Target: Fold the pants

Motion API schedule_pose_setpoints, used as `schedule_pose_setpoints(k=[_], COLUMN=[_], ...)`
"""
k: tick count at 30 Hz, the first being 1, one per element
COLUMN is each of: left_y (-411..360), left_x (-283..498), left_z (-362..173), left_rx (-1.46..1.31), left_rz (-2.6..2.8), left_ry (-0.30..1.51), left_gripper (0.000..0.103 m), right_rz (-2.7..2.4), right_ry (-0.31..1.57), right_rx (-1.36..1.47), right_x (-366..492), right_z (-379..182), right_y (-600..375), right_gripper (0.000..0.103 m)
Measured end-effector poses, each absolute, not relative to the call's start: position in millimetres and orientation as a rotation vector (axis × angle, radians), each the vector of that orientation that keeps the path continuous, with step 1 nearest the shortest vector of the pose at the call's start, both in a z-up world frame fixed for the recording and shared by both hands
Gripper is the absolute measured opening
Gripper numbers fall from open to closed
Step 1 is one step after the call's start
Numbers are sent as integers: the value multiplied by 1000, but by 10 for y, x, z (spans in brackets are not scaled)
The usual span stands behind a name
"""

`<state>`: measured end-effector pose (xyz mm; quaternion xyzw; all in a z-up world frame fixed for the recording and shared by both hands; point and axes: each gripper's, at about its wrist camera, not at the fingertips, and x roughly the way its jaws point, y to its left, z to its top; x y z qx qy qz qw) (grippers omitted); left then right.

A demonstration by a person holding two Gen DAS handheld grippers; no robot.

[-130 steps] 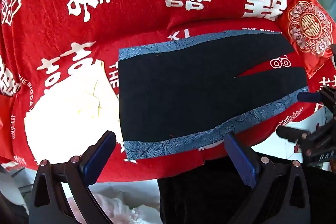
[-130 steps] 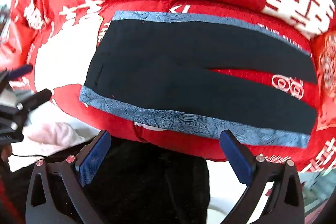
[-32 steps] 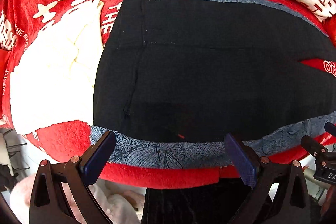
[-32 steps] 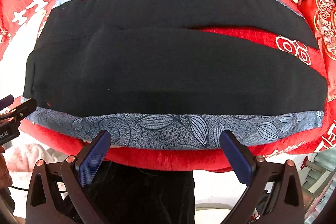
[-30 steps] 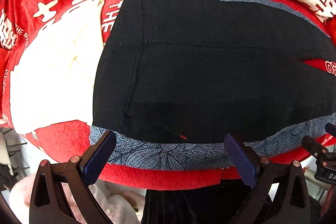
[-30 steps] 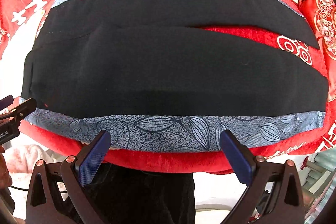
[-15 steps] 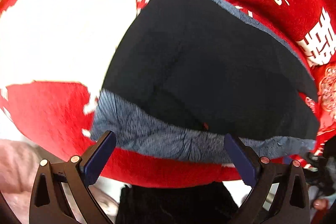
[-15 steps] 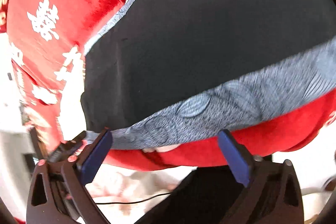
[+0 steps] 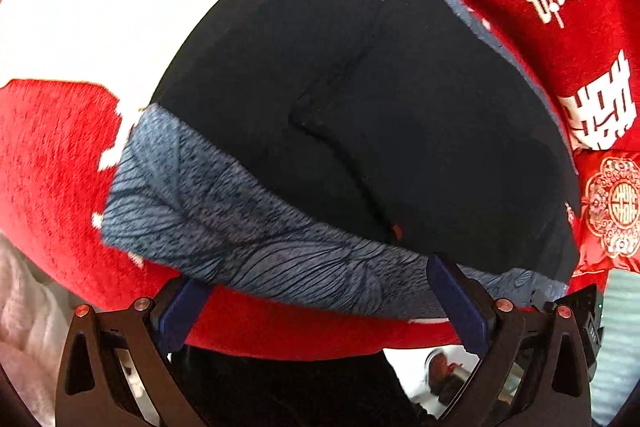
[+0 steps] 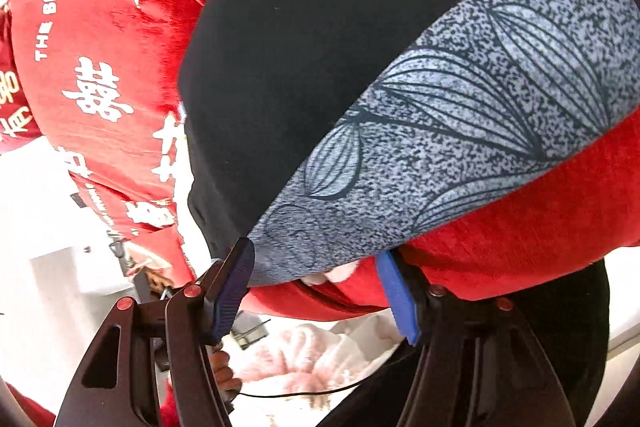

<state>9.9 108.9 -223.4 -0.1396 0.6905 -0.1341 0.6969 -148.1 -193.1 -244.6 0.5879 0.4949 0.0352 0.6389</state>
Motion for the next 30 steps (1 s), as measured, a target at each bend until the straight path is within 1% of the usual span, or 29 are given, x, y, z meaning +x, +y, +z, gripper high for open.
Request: schedule_pose_setpoints(k=[6,7,9,10,11,12,13,17,18,19,21,22,23,24,25,26,27,28,30], left_y=[1125,1145,1217,1236,1239,1213,1228,1417,1441,1449,1413,1371,1348,1332,1316,1318,1329,1359,1398], left_x=[121,124,196,192,179,156,135,32,33,41,68,90,95,100,116,125,141,175,212], left_z=[-2247,-2233,-2238,-2229,-2220,-2199,-2188,-2235,-2258,-2274,-2280,-2269,-2249,-2226,-2194,-2172,-2159,-2150,-2081], left_rx=[-368,-377,-384,-381,-369,-360,-352,-385,-410,-441,-447,-437,-430,-421,-406,-394,-396,-455,-479], left_rz=[-293,-287,-278,-273,-272,-276,-273,-225,-218,-210,-184,-186,-194,-200,-202,-204,-215,-273,-291], left_ry=[1531,1527,1525,1525,1530,1536,1545,1557,1554,1549,1545,1537,1525,1516,1511,1515,1522,1532,1532], left_gripper=[102,98,96,91,90,89,89,90,91,97,98,98,98,88,68,57,33,24,24], right_rz=[119,127,130,125,110,97,93,119,121,118,118,120,112,96,81,67,62,60,67], right_ry=[1071,1059,1032,1025,1027,1035,1040,1037,1041,1046,1054,1057,1064,1075,1083,1088,1089,1091,1102], right_rx=[1423,1442,1496,1514,1529,1542,1548,1522,1516,1514,1530,1538,1531,1514,1509,1512,1513,1499,1439], right_x=[-1464,-1471,-1515,-1534,-1584,-1597,-1595,-1525,-1498,-1470,-1423,-1405,-1397,-1397,-1404,-1396,-1374,-1366,-1312], right_z=[-2568,-2588,-2623,-2625,-2644,-2665,-2673,-2627,-2633,-2651,-2700,-2704,-2690,-2664,-2644,-2614,-2574,-2517,-2348], right_y=[-1931,-1927,-1921,-1911,-1913,-1903,-1894,-1857,-1857,-1863,-1877,-1873,-1873,-1875,-1880,-1884,-1881,-1879,-1873], right_gripper=[67,67,67,66,57,53,48,48,48,48,48,45,40,34,16,8,8,8,7])
